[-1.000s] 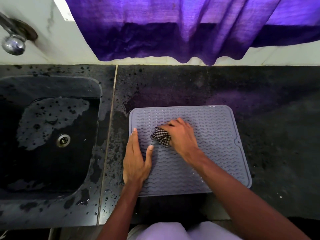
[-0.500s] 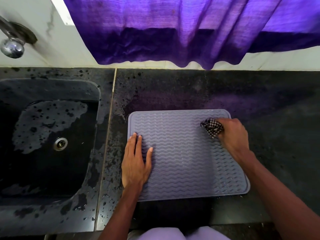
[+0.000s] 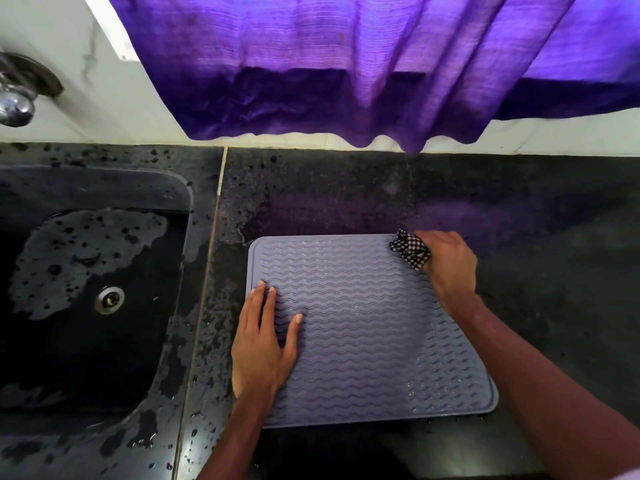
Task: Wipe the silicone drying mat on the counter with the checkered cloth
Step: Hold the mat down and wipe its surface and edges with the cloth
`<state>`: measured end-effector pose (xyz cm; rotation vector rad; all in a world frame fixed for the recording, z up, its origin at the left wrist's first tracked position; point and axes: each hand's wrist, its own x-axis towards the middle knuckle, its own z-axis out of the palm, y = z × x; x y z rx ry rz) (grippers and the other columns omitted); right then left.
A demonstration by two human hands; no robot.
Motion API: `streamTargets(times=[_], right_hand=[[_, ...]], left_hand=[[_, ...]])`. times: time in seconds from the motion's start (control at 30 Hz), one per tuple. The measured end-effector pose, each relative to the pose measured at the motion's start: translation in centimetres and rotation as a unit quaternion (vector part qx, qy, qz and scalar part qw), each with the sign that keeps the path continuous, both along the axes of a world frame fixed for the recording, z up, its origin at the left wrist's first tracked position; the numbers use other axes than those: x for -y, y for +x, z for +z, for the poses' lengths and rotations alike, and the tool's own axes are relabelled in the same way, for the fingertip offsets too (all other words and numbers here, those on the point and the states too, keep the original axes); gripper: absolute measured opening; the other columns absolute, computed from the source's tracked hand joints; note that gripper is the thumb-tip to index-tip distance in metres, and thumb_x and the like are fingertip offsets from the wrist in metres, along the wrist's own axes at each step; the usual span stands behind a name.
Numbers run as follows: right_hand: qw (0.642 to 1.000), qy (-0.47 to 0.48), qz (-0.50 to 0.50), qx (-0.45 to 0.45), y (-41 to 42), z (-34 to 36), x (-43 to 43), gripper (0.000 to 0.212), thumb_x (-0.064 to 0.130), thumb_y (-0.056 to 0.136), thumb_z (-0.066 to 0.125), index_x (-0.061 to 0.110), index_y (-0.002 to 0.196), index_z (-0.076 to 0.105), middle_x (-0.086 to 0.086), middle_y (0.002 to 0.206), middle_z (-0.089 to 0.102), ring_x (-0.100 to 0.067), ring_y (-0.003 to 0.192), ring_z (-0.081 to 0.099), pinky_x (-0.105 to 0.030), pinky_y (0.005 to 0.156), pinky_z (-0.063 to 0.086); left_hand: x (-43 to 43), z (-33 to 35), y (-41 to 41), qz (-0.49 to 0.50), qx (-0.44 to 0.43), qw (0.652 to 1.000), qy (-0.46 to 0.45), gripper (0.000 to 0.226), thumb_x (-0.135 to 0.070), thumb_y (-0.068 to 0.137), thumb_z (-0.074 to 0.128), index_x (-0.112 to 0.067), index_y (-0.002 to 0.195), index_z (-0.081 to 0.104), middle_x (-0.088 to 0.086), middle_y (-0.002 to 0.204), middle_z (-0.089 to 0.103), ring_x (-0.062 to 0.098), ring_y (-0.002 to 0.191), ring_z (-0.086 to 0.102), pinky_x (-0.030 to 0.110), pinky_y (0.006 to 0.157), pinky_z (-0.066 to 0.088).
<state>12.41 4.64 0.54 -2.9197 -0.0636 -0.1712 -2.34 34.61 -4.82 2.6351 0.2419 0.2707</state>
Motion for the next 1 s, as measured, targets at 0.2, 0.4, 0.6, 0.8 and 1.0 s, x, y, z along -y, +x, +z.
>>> streamTargets(times=[0.2, 0.4, 0.6, 0.8, 1.0], right_hand=[[0.999, 0.007, -0.002, -0.045, 1.3, 1.6, -0.6, 0.024, 0.017, 0.077, 0.073, 0.028, 0.098, 0.070, 0.003, 0.092, 0.070, -0.028, 0.090, 0.062, -0.037, 0.070, 0.052], [0.999, 0.006, 0.044, -0.028, 0.4, 1.1, -4.1, 0.033, 0.009, 0.073, 0.073, 0.025, 0.102, 0.073, 0.000, 0.096, 0.073, -0.027, 0.090, 0.062, -0.036, 0.073, 0.051], [0.997, 0.001, 0.035, -0.067, 1.3, 2.5, -4.7, 0.034, 0.002, 0.074, 0.067, 0.024, 0.100, 0.072, -0.004, 0.092, 0.072, -0.029, 0.093, 0.064, -0.038, 0.070, 0.054], [0.995, 0.020, 0.071, -0.071, 1.5, 2.3, -8.8, 0.037, 0.001, 0.075, 0.064, 0.026, 0.101, 0.072, -0.004, 0.091, 0.070, -0.028, 0.092, 0.062, -0.037, 0.071, 0.052], [0.996, -0.011, 0.065, -0.055, 1.2, 1.7, -9.4, 0.038, -0.001, 0.078, 0.065, 0.022, 0.108, 0.071, -0.004, 0.097, 0.071, -0.029, 0.094, 0.060, -0.038, 0.075, 0.052]], left_hand=[[-0.1, -0.2, 0.0, 0.004, -0.004, 1.000, 0.001, 0.072, -0.060, 0.096, 0.042, -0.010, 0.147, 0.045, 0.003, 0.159, 0.036, 0.019, 0.147, 0.033, 0.035, 0.116, 0.036], [-0.1, -0.2, 0.0, 0.007, -0.006, 1.000, 0.004, 0.072, -0.060, 0.095, 0.045, -0.010, 0.147, 0.046, 0.003, 0.158, 0.037, 0.019, 0.146, 0.035, 0.038, 0.115, 0.039], [0.0, -0.1, 0.0, 0.006, 0.004, 1.000, -0.002, 0.074, -0.064, 0.096, 0.040, -0.010, 0.146, 0.048, 0.004, 0.157, 0.040, 0.021, 0.144, 0.038, 0.039, 0.113, 0.041], [-0.1, -0.4, -0.1, 0.004, 0.010, 1.000, -0.009, 0.074, -0.065, 0.096, 0.040, -0.011, 0.146, 0.047, 0.004, 0.158, 0.038, 0.021, 0.144, 0.038, 0.038, 0.114, 0.039], [-0.1, -0.4, -0.1, 0.005, 0.002, 1.000, -0.005, 0.074, -0.065, 0.096, 0.042, -0.011, 0.147, 0.046, 0.004, 0.158, 0.037, 0.020, 0.145, 0.036, 0.038, 0.114, 0.039]])
